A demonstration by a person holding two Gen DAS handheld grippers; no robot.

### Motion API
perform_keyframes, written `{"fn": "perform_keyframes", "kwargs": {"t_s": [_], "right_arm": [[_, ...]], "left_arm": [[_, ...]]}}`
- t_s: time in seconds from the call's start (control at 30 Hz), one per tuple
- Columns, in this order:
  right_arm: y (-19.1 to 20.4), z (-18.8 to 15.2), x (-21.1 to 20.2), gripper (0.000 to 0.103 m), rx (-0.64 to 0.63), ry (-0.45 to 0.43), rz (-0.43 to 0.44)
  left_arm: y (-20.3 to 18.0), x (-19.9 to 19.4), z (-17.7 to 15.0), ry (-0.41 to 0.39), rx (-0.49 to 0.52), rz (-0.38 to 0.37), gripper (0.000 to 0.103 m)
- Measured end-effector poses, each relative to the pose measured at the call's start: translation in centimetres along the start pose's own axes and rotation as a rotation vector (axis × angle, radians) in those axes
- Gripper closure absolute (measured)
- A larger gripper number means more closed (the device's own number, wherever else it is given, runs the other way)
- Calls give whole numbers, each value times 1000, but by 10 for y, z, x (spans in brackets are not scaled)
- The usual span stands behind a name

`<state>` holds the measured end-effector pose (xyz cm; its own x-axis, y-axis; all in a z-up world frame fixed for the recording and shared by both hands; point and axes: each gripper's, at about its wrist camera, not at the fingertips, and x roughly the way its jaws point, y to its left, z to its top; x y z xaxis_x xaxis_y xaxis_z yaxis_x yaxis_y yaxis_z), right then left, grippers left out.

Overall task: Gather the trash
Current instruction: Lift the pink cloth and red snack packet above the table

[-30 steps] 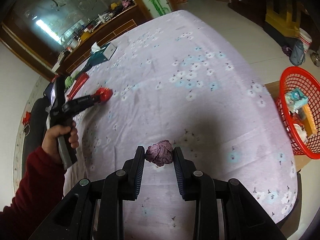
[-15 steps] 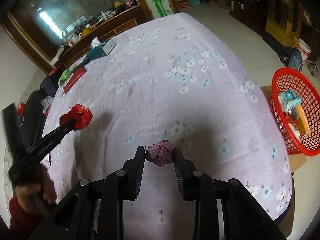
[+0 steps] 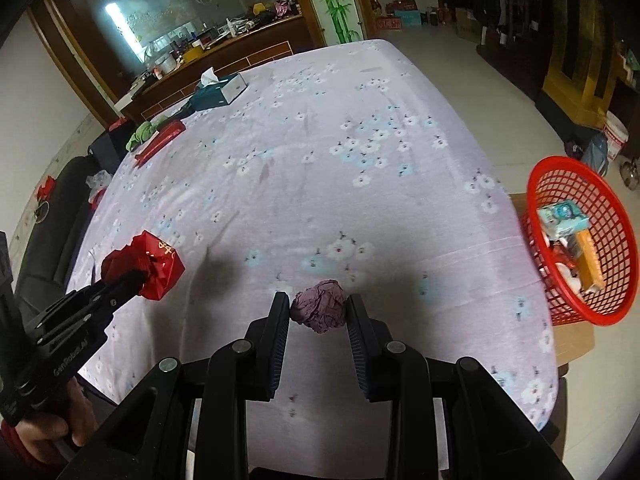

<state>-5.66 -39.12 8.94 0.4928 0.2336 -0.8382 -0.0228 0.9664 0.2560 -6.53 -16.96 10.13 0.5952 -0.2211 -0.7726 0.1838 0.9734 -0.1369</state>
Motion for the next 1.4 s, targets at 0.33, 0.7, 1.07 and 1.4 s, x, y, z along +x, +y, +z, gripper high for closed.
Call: {"fn": "perform_keyframes", "kwargs": {"t_s": [0.33, 0.7, 1.07, 1.4], "right_arm": [[-15, -2, -22, 72, -47, -52, -48], [-35, -2, -40, 72, -45, -103, -78], [-44, 0, -43, 72, -41, -108, -78], [-45, 1, -42, 72, -50, -109, -82]], "left_arm": [[-40, -2, 5, -8, 54, -25, 78], [-74, -2, 13, -27, 110, -48, 78], [-87, 5, 15, -18, 129, -51, 78], [-89, 7, 15, -17, 128, -53, 78]]}}
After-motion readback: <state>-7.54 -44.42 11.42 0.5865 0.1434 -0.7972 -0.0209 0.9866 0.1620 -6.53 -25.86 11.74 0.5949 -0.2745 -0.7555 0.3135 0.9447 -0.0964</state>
